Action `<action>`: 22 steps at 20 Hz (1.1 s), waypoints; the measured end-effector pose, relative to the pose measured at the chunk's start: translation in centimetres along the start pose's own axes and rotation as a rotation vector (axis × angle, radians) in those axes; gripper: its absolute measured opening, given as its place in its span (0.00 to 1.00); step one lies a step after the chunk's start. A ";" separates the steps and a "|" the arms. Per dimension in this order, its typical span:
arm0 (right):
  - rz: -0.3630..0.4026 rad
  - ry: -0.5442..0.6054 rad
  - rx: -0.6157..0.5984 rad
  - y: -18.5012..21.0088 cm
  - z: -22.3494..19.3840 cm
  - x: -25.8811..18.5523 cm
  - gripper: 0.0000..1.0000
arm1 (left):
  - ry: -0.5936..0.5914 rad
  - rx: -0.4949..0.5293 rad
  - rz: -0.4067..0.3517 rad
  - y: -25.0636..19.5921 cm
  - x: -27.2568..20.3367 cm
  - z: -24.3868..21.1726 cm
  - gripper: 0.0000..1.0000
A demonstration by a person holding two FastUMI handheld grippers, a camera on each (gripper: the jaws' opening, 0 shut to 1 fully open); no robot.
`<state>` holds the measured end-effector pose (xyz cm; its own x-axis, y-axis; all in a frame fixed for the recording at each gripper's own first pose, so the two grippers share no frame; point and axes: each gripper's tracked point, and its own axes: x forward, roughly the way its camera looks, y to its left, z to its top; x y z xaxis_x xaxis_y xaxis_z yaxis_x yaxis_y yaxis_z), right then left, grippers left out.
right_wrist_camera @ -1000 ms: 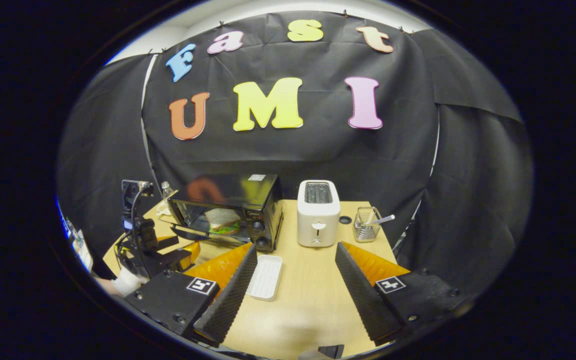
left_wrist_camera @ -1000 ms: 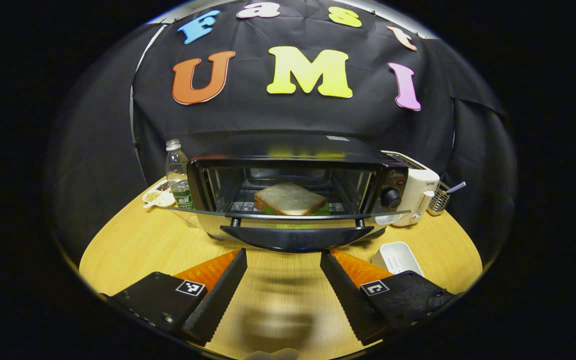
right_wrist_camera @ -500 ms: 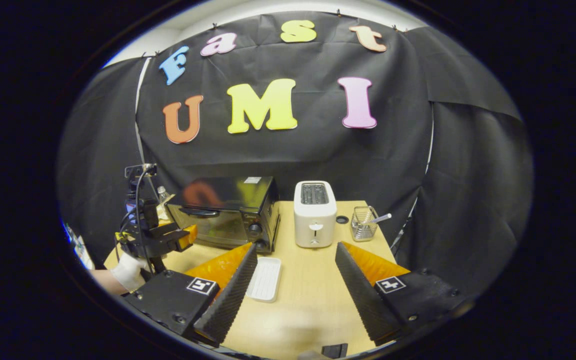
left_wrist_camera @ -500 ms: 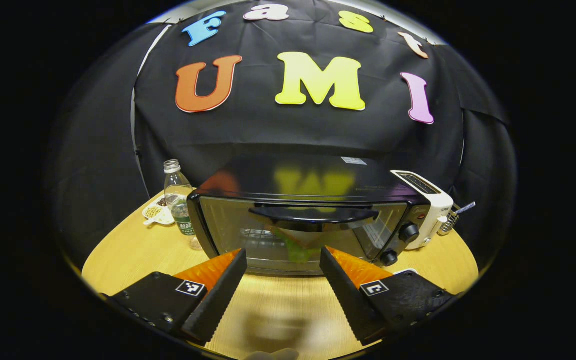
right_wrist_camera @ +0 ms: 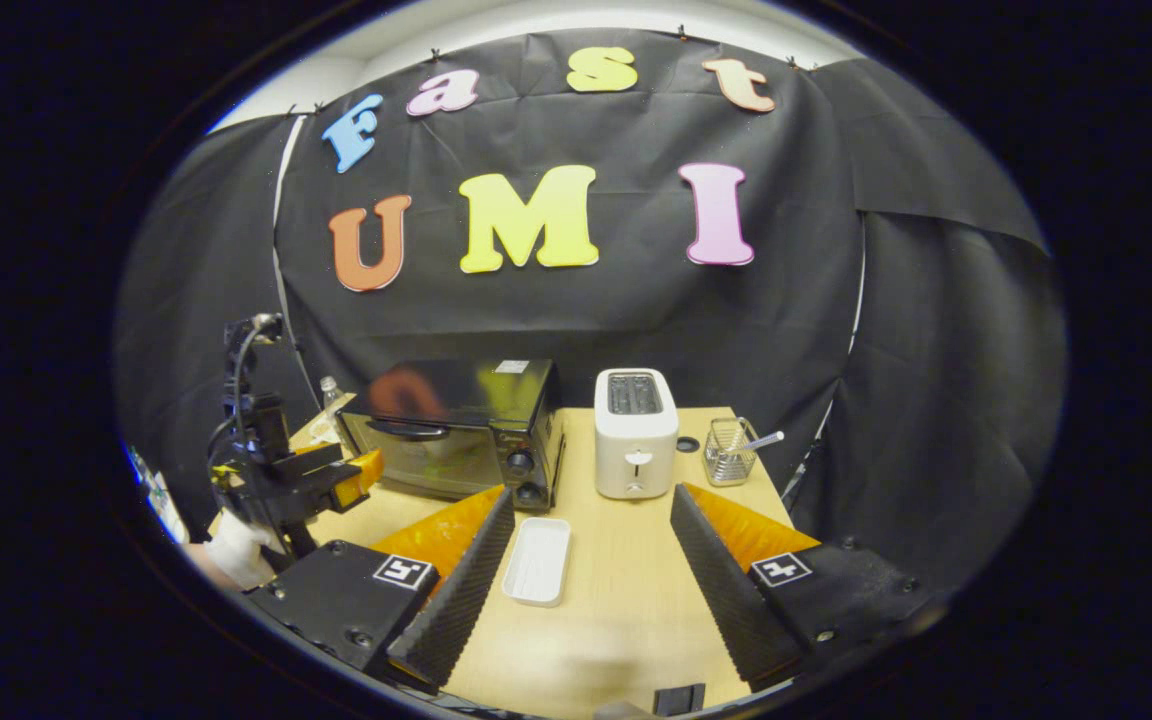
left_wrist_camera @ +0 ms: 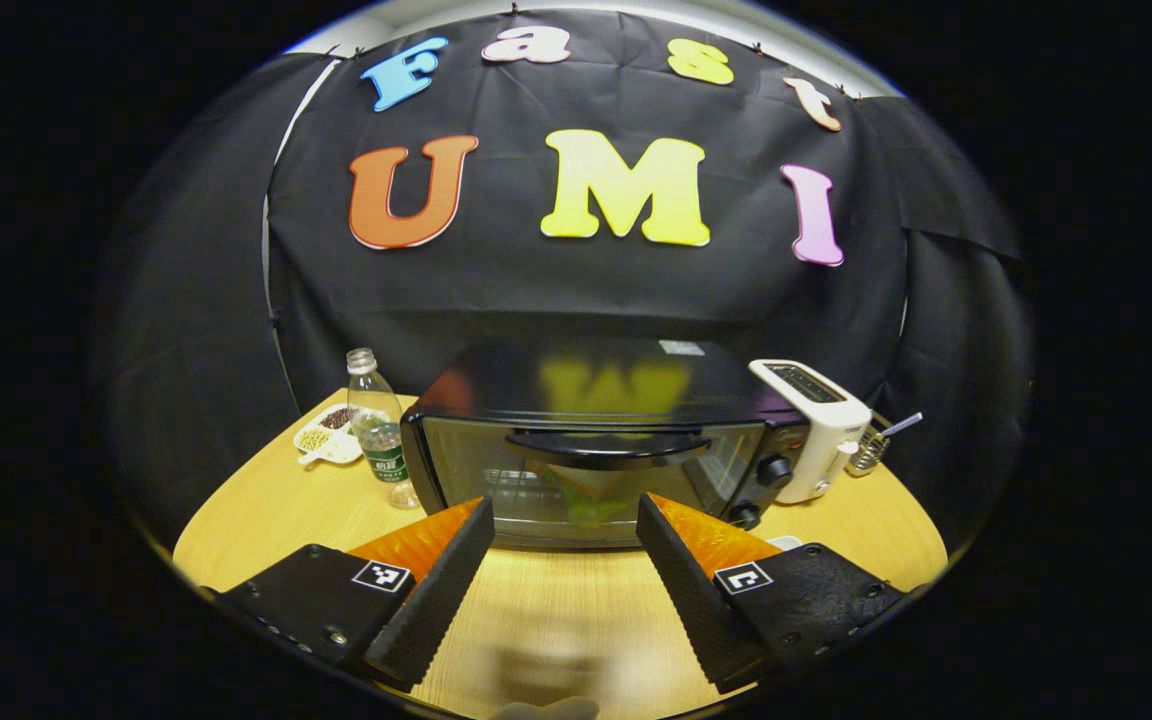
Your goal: Open the electric oven with the left hand, put the food in, and close the electric oven.
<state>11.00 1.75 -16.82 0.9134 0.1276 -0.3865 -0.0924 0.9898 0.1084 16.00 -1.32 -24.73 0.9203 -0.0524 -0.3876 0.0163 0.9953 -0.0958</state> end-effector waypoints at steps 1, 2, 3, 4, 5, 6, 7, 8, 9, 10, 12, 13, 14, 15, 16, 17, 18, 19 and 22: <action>0.003 -0.002 -0.002 0.4 0.1 -0.3 1.00 | -0.019 0.008 -0.010 -0.1 -1.3 0.8 0.95; 0.002 -0.008 -0.006 0.6 0.1 -0.6 1.00 | -0.039 0.016 -0.017 -0.1 -2.6 1.8 0.95; 0.000 -0.016 -0.006 0.9 0.3 -1.0 1.00 | -0.055 0.019 -0.030 -0.2 -4.0 2.7 0.95; -0.004 -0.028 -0.006 1.1 0.4 -1.3 1.00 | -0.069 0.025 -0.037 -0.2 -5.3 3.5 0.95; -0.005 -0.032 -0.005 1.2 0.6 -1.7 1.00 | -0.085 0.032 -0.033 0.0 -6.8 4.4 0.95; -0.004 -0.034 -0.001 1.6 0.5 -2.1 1.00 | -0.109 0.027 -0.036 0.2 -8.3 5.4 0.95; -0.005 -0.043 0.000 1.8 0.7 -2.5 1.00 | -0.137 0.019 -0.039 0.3 -9.9 6.6 0.95; -0.011 -0.058 -0.004 2.0 1.1 -3.0 1.00 | -0.160 0.009 -0.037 0.4 -11.4 7.6 0.94; -0.018 -0.076 -0.013 2.1 1.4 -3.5 0.90 | -0.174 0.000 -0.027 1.0 -12.9 8.2 0.94; -0.030 -0.084 -0.018 2.1 1.4 -4.0 1.00 | -0.189 -0.005 -0.030 1.2 -14.2 8.8 0.94; -0.036 -0.112 -0.022 2.6 2.0 -5.0 1.00 | -0.218 0.001 -0.017 1.7 -16.8 10.1 0.94; -0.043 -0.127 -0.030 2.6 2.4 -5.4 1.00 | -0.225 0.007 -0.015 1.9 -17.8 10.5 0.94; -0.048 -0.144 -0.032 2.8 2.7 -6.0 0.90 | -0.224 0.011 -0.011 1.9 -18.6 11.0 0.94; -0.050 -0.160 -0.030 3.0 3.2 -6.5 1.00 | -0.235 0.018 -0.014 2.0 -19.5 11.2 0.94; -0.052 -0.177 -0.023 3.2 3.5 -6.9 1.00 | -0.237 0.026 -0.014 2.2 -20.3 11.2 0.94; -0.056 -0.194 -0.018 3.2 4.0 -7.4 1.00 | -0.243 0.032 -0.018 2.2 -20.9 11.3 0.94; -0.061 -0.206 -0.014 3.2 4.1 -7.8 0.90 | -0.241 0.035 -0.025 2.2 -21.3 11.2 0.94; -0.062 -0.217 -0.012 3.4 4.3 -8.2 1.00 | -0.239 0.039 -0.030 2.0 -21.9 11.1 0.94; -0.057 -0.223 -0.004 3.8 4.2 -8.9 0.90 | -0.250 0.033 -0.033 2.3 -22.9 11.6 0.94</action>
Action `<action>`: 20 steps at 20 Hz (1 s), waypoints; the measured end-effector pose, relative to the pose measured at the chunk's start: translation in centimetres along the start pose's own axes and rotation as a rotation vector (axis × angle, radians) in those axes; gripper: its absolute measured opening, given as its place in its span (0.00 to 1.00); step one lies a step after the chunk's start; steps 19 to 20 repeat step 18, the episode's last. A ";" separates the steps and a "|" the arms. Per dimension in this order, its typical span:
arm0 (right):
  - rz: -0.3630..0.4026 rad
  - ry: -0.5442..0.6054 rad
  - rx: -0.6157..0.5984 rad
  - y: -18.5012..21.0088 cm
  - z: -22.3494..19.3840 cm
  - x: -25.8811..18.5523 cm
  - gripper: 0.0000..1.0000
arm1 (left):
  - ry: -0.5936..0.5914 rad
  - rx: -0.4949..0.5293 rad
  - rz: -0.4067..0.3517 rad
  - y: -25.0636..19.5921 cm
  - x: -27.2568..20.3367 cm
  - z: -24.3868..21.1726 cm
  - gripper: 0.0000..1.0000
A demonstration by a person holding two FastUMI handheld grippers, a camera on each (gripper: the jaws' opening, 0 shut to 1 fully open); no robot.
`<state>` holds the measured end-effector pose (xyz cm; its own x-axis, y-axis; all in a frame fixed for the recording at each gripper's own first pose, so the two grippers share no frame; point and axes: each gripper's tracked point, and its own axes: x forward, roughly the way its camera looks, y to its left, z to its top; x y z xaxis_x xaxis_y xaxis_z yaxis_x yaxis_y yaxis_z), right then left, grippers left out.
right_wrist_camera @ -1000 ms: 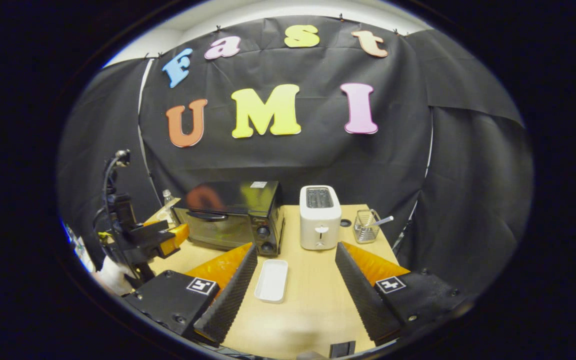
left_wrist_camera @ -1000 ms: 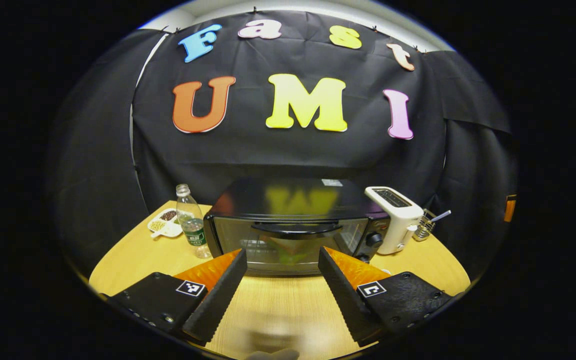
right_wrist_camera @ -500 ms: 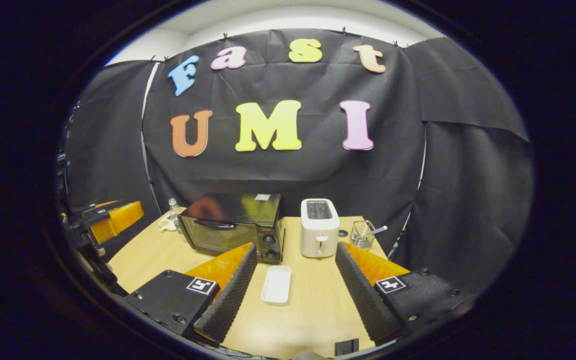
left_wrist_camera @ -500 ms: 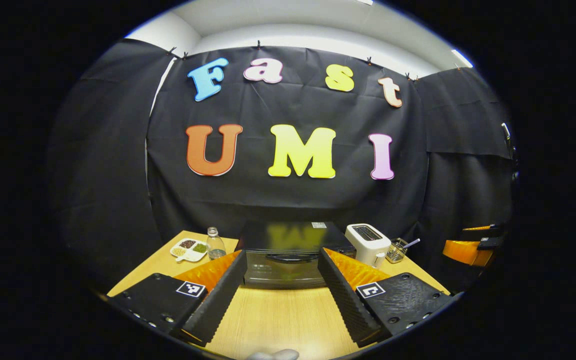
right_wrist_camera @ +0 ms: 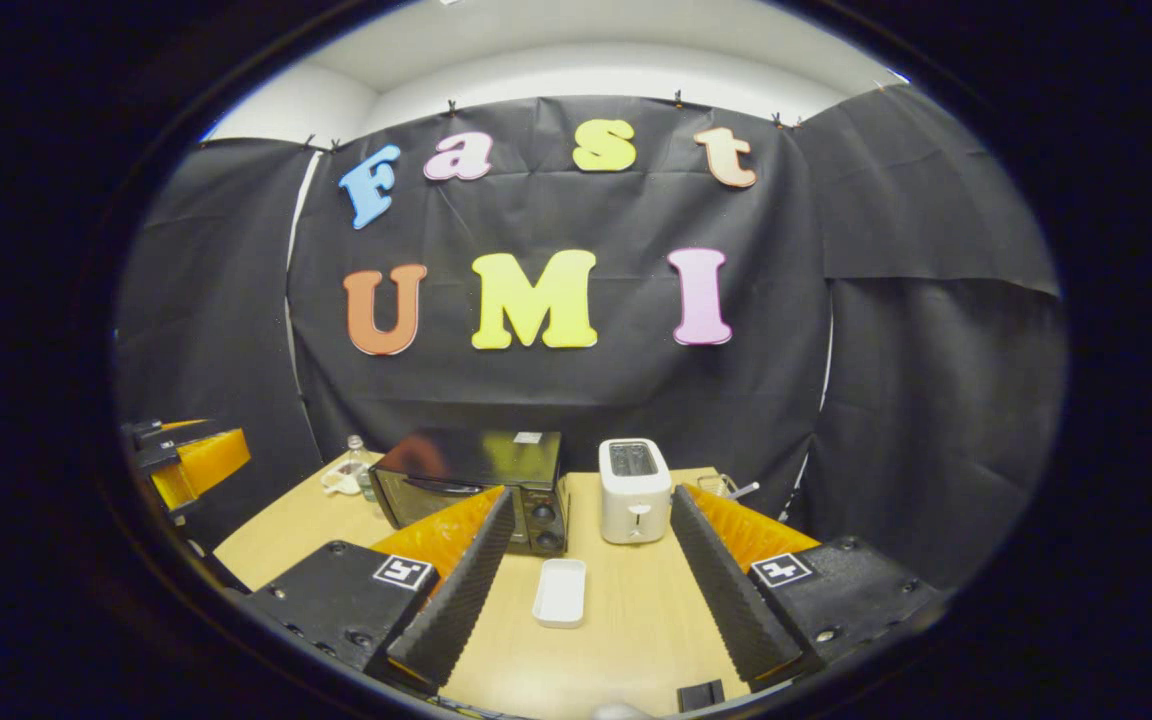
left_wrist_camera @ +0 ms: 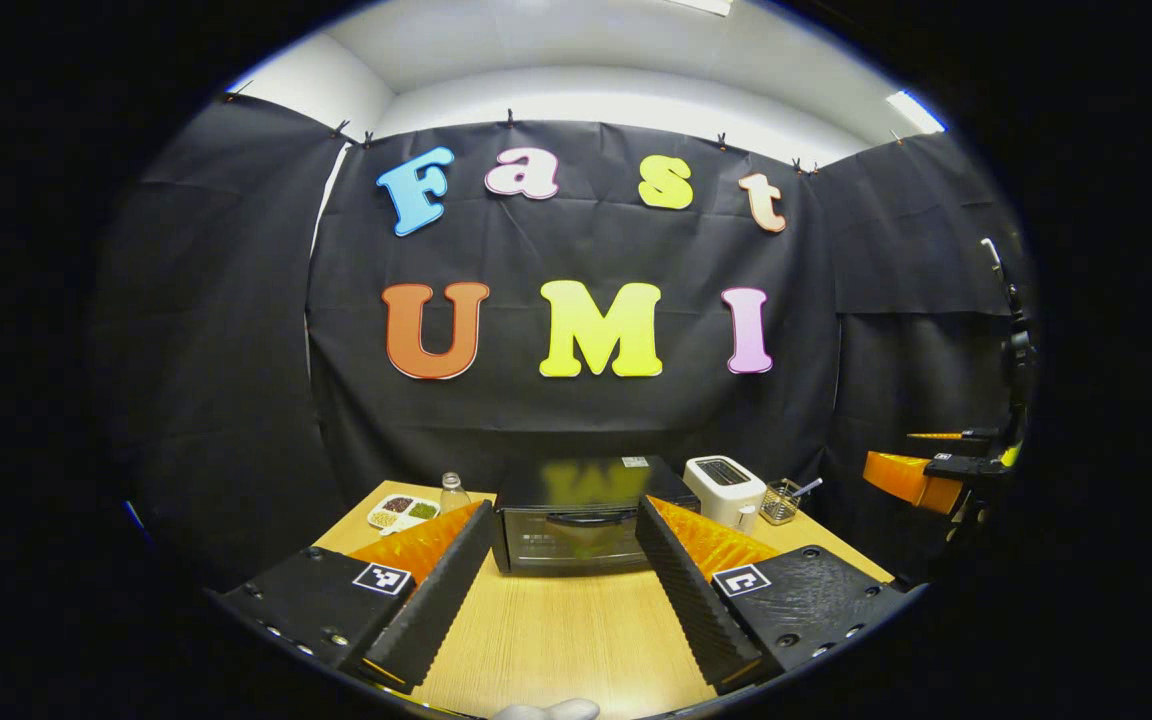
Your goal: Open the electric oven with the left hand, put the food in, and close the electric oven.
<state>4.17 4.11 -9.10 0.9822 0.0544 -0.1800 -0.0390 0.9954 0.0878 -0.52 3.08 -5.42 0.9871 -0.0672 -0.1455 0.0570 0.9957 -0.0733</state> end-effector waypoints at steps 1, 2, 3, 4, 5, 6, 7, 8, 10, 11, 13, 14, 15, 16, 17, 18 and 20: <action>-0.004 0.000 -0.004 0.1 0.1 -0.2 0.90 | -0.003 -0.004 -0.006 -0.2 -0.4 0.2 0.94; -0.003 -0.006 -0.005 0.1 0.2 -0.4 0.90 | -0.007 -0.012 -0.015 -0.4 -0.6 0.4 0.94; -0.005 -0.009 -0.008 0.2 0.4 -0.7 1.00 | -0.009 -0.017 -0.019 -0.5 -0.9 0.6 0.94; -0.005 -0.011 -0.008 0.2 0.4 -0.8 1.00 | -0.008 -0.019 -0.020 -0.4 -1.1 0.7 0.94; -0.004 -0.014 -0.005 0.3 0.6 -1.1 0.90 | -0.010 -0.015 -0.013 -0.1 -1.2 0.8 0.94; -0.004 -0.021 -0.003 0.3 0.8 -1.4 0.90 | -0.011 -0.013 -0.007 0.1 -1.3 0.9 0.94; -0.005 -0.030 0.001 0.3 1.2 -1.7 0.90 | -0.012 -0.014 -0.002 0.2 -1.5 1.0 0.94; -0.005 -0.040 0.001 0.4 1.5 -1.9 0.90 | -0.015 -0.016 0.000 0.2 -1.6 1.1 0.94; -0.007 -0.051 0.000 0.3 1.7 -2.3 0.90 | -0.024 -0.007 0.005 0.3 -1.9 1.6 0.94; -0.008 -0.056 0.002 0.2 1.9 -2.5 0.90 | -0.028 -0.001 0.004 0.3 -2.0 1.7 0.94; -0.011 -0.063 0.005 0.2 2.1 -2.8 0.90 | -0.036 -0.002 -0.005 0.1 -2.0 2.0 0.94; -0.015 -0.065 0.006 0.1 2.1 -2.8 1.00 | -0.040 -0.005 -0.013 -0.2 -2.0 2.1 0.94; -0.015 -0.066 0.006 0.1 2.1 -2.9 0.90 | -0.042 -0.005 -0.013 -0.2 -2.2 2.3 0.94; -0.014 -0.065 0.006 0.2 2.1 -3.0 0.90 | -0.047 -0.002 -0.013 -0.1 -2.2 2.5 0.94; -0.013 -0.069 0.006 0.3 2.4 -3.0 0.90 | -0.049 0.001 -0.010 0.0 -2.3 2.7 0.94; -0.013 -0.073 0.004 0.3 2.5 -3.0 1.00 | -0.052 0.002 -0.009 0.1 -2.4 2.8 0.83; -0.013 -0.073 0.004 0.3 2.5 -3.0 1.00 | -0.052 0.002 -0.009 0.1 -2.4 2.8 0.83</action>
